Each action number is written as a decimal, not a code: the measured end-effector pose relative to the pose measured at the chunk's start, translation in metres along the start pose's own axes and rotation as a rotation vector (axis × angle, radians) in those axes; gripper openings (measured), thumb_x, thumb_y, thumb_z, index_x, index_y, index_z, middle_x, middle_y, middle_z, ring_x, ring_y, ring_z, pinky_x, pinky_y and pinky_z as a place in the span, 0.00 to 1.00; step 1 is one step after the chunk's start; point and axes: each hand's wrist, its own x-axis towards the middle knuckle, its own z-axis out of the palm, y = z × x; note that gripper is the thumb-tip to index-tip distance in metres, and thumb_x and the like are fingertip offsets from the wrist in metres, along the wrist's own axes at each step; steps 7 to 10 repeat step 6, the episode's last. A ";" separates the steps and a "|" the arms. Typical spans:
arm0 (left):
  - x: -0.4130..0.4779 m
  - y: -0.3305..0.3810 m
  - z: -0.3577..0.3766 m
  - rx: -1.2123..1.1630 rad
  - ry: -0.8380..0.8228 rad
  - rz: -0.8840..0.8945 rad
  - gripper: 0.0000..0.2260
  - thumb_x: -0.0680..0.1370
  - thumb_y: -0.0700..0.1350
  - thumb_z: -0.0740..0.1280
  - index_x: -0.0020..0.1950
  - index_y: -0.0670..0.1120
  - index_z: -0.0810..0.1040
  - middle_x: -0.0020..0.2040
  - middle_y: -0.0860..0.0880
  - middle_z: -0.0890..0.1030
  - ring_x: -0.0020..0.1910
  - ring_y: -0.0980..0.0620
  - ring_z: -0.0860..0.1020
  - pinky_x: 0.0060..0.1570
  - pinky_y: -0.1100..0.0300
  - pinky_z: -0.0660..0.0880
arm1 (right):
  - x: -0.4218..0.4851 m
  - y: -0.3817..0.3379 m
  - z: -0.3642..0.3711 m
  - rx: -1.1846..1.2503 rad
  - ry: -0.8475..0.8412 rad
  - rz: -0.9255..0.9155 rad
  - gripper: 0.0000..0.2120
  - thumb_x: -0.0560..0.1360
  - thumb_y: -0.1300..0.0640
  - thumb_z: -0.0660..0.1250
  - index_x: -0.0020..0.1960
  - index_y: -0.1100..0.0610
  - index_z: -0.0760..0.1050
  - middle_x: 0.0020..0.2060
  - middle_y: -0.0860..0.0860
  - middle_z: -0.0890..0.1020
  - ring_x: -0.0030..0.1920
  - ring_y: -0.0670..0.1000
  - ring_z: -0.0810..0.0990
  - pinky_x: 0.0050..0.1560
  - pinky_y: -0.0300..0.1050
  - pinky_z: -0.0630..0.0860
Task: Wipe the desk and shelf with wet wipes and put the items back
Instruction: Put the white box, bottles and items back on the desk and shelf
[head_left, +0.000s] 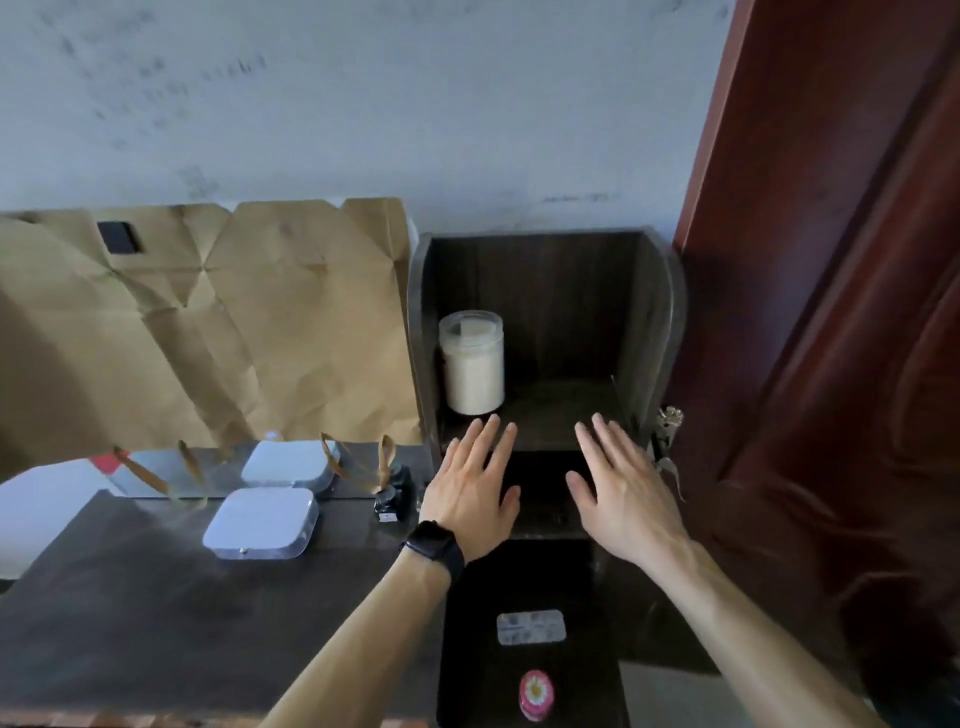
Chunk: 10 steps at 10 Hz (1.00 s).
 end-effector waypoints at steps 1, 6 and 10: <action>0.031 0.027 0.004 0.069 -0.098 0.035 0.35 0.80 0.53 0.57 0.80 0.49 0.40 0.80 0.51 0.41 0.79 0.49 0.40 0.77 0.50 0.46 | 0.000 0.029 -0.011 -0.035 -0.052 0.038 0.33 0.83 0.42 0.49 0.81 0.53 0.40 0.79 0.49 0.38 0.79 0.51 0.39 0.79 0.54 0.49; 0.077 0.037 -0.015 0.179 0.043 0.008 0.39 0.78 0.61 0.56 0.79 0.50 0.36 0.79 0.53 0.34 0.77 0.52 0.34 0.77 0.49 0.43 | 0.039 0.039 -0.096 0.061 -0.209 0.042 0.32 0.82 0.43 0.55 0.81 0.51 0.47 0.80 0.47 0.45 0.80 0.49 0.43 0.77 0.57 0.54; 0.077 0.037 -0.015 0.179 0.043 0.008 0.39 0.78 0.61 0.56 0.79 0.50 0.36 0.79 0.53 0.34 0.77 0.52 0.34 0.77 0.49 0.43 | 0.039 0.039 -0.096 0.061 -0.209 0.042 0.32 0.82 0.43 0.55 0.81 0.51 0.47 0.80 0.47 0.45 0.80 0.49 0.43 0.77 0.57 0.54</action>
